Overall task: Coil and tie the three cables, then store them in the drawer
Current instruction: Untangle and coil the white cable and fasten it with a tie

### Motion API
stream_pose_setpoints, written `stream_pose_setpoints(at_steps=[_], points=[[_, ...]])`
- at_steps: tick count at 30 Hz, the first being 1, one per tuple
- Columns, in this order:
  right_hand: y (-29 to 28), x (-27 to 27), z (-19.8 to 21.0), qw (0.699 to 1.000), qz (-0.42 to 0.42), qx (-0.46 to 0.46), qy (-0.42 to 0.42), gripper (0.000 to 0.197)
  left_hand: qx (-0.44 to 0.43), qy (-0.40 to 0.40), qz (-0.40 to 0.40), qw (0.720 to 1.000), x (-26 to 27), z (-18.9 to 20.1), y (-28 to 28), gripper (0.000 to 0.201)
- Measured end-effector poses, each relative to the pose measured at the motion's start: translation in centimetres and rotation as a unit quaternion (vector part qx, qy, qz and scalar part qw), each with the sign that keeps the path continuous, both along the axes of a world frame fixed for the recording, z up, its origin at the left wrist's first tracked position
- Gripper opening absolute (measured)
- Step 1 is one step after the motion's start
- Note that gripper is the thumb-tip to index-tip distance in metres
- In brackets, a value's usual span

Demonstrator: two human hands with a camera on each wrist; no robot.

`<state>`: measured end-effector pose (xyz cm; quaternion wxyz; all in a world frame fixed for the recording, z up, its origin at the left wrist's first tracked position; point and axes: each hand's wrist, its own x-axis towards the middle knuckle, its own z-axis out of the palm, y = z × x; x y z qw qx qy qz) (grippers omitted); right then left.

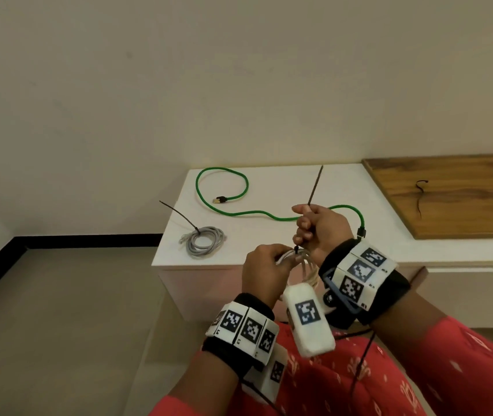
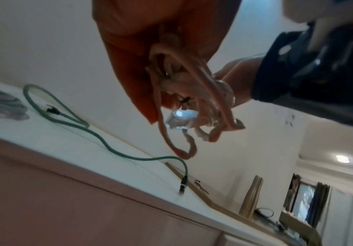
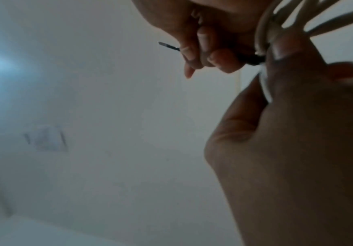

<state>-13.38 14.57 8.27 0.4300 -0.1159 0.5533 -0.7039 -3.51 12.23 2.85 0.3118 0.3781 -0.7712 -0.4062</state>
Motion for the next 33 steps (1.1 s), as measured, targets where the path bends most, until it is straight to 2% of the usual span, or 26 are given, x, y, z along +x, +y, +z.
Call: stream_pose_setpoints(at_steps=[3, 7, 13, 17, 21, 24, 26, 29, 32, 33], points=[[0.8, 1.3, 0.3, 0.997, 0.004, -0.015, 0.069, 0.029, 0.027, -0.007, 0.032, 0.999, -0.4, 0.1, 0.1, 0.020], [2.0, 2.4, -0.6, 0.994, -0.011, -0.018, 0.106, 0.031, 0.049, -0.018, 0.046, 0.998, -0.5, 0.0, 0.2, 0.020], [3.3, 2.9, -2.0, 0.993, -0.027, -0.034, 0.110, 0.032, -0.007, -0.046, 0.028, 0.999, -1.0, -0.8, 1.0, 0.015], [3.4, 2.2, -2.2, 0.993, -0.023, -0.072, 0.093, 0.029, 0.005, -0.027, -0.018, 0.999, -0.9, -0.6, -0.1, 0.009], [2.5, 0.7, -1.7, 0.992, 0.015, -0.095, 0.085, 0.023, 0.021, -0.019, -0.038, 0.999, -0.4, -0.8, -1.7, 0.012], [1.7, -0.5, -2.2, 0.978, 0.058, -0.019, 0.198, 0.015, 0.057, 0.002, -0.013, 0.998, 0.1, -1.5, -3.3, 0.016], [1.4, -1.2, -3.2, 0.962, 0.112, 0.055, 0.244, 0.026, 0.072, 0.020, 0.001, 0.997, 0.5, -1.9, -4.5, 0.025], [0.6, -1.6, -4.7, 0.945, 0.209, 0.128, 0.217, 0.036, 0.090, 0.035, 0.015, 0.995, 0.7, -2.3, -6.4, 0.024], [-0.6, -1.8, -5.6, 0.953, 0.225, 0.110, 0.170, 0.041, 0.127, 0.050, 0.031, 0.990, 0.3, -2.7, -7.9, 0.015], [-1.2, -2.0, -5.7, 0.954, 0.222, 0.110, 0.168, 0.042, 0.144, 0.056, 0.046, 0.987, 0.2, -2.9, -8.4, 0.017]])
